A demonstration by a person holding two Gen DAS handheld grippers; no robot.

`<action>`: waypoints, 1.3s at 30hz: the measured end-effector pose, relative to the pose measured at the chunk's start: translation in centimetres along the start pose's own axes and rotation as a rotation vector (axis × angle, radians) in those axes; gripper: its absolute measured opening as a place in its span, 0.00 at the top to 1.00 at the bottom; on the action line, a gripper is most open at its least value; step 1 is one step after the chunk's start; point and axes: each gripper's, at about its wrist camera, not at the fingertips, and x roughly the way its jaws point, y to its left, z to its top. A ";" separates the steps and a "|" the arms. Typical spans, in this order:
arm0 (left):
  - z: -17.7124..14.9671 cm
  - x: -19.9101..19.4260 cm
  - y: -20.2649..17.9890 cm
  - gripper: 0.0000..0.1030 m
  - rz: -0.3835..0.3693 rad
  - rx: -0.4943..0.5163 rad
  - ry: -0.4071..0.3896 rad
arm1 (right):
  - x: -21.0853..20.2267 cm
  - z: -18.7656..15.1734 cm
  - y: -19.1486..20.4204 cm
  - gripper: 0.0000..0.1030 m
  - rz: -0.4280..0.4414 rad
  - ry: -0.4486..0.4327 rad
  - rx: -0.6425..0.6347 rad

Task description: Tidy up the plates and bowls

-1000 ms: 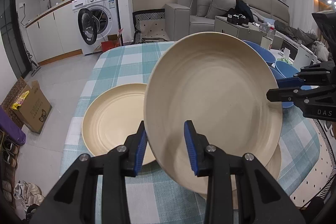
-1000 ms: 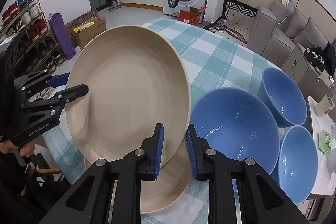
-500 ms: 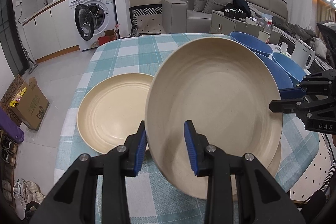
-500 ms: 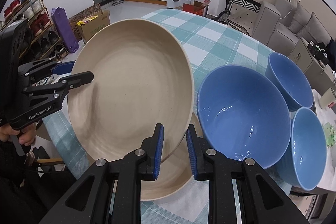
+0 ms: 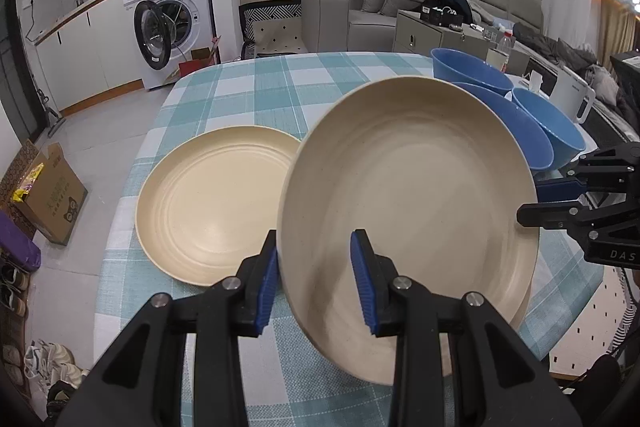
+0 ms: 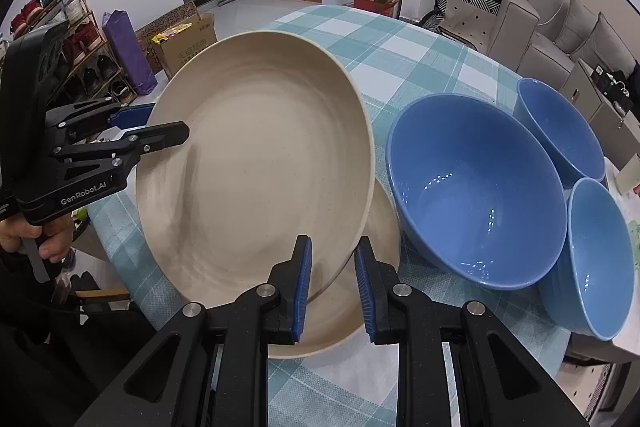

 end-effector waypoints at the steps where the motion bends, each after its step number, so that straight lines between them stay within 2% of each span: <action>1: -0.1 0.0 -0.1 0.68 0.001 0.002 0.002 | 0.0 -0.1 0.0 0.79 0.002 0.003 0.003; 22: -0.4 2.1 -2.0 0.68 -0.013 0.068 0.060 | 2.1 -2.6 -0.7 0.79 -0.003 0.081 0.039; 39: -0.9 4.9 -2.9 0.68 0.011 0.095 0.098 | 3.9 -2.8 -1.4 0.78 -0.067 0.121 0.017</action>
